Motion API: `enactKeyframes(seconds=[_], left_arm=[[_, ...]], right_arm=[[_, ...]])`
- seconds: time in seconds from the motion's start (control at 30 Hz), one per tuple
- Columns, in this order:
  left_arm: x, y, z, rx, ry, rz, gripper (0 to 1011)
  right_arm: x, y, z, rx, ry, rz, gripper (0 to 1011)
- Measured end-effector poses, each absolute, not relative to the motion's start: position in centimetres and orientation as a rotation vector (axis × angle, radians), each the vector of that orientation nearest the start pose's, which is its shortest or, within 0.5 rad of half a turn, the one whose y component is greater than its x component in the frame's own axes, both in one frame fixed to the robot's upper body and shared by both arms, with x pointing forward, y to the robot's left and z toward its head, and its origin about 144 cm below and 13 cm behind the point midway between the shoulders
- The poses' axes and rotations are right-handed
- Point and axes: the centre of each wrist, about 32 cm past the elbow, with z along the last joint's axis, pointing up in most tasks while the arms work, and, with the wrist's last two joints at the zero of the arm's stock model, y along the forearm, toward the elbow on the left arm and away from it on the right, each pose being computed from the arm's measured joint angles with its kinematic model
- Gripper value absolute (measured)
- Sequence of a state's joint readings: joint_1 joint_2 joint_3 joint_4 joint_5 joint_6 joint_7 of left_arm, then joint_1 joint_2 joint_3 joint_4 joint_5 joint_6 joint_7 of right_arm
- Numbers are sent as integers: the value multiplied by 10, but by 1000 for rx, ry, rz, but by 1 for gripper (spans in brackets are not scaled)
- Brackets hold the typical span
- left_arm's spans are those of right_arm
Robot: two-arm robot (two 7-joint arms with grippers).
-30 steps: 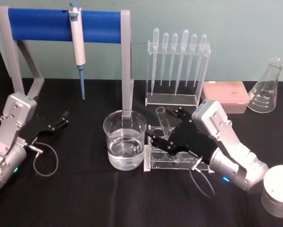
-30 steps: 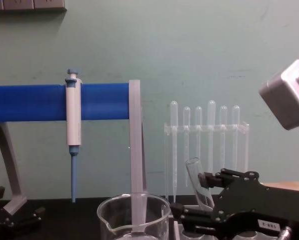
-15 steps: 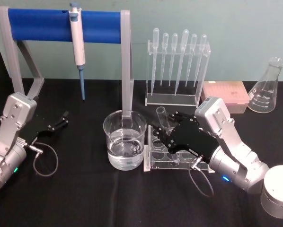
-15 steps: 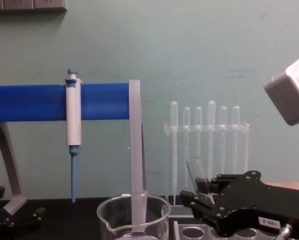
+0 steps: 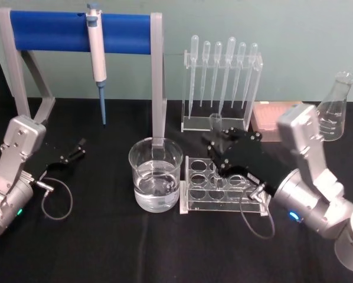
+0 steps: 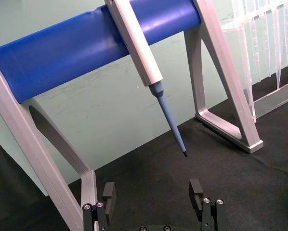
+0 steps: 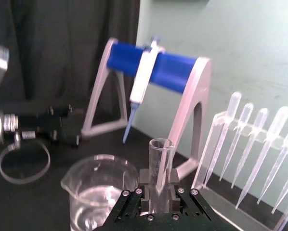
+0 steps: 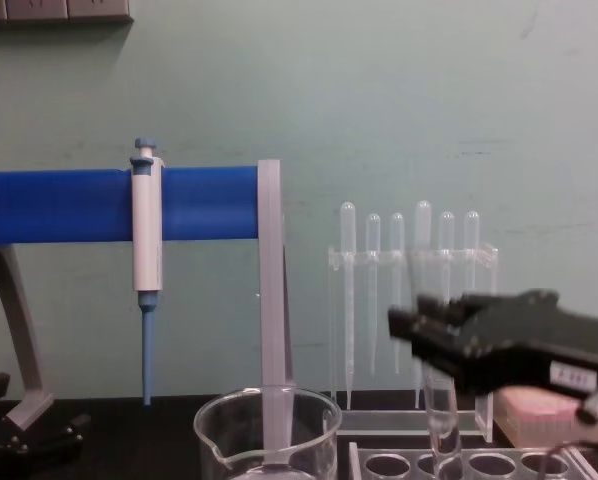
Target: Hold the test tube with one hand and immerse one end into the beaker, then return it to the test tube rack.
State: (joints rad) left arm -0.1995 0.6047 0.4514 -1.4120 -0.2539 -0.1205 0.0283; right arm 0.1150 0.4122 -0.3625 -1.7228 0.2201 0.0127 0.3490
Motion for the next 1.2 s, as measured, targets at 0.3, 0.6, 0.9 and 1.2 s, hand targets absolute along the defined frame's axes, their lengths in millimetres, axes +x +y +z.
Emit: enactKeyframes(seconds=[0.3, 0.6, 0.9, 1.2], left_arm=[[489, 310, 1140, 305, -285, 1248, 1000], [489, 310, 1140, 304, -285, 1248, 1000], [489, 310, 1140, 304, -285, 1248, 1000], [489, 310, 1140, 304, -285, 1248, 1000]], right_arm=[[463, -229, 1228, 21, -138, -842, 226], [469, -234, 1238, 21, -97, -838, 226], [469, -234, 1237, 22, -96, -838, 226], [469, -234, 1237, 22, -98, -838, 226]])
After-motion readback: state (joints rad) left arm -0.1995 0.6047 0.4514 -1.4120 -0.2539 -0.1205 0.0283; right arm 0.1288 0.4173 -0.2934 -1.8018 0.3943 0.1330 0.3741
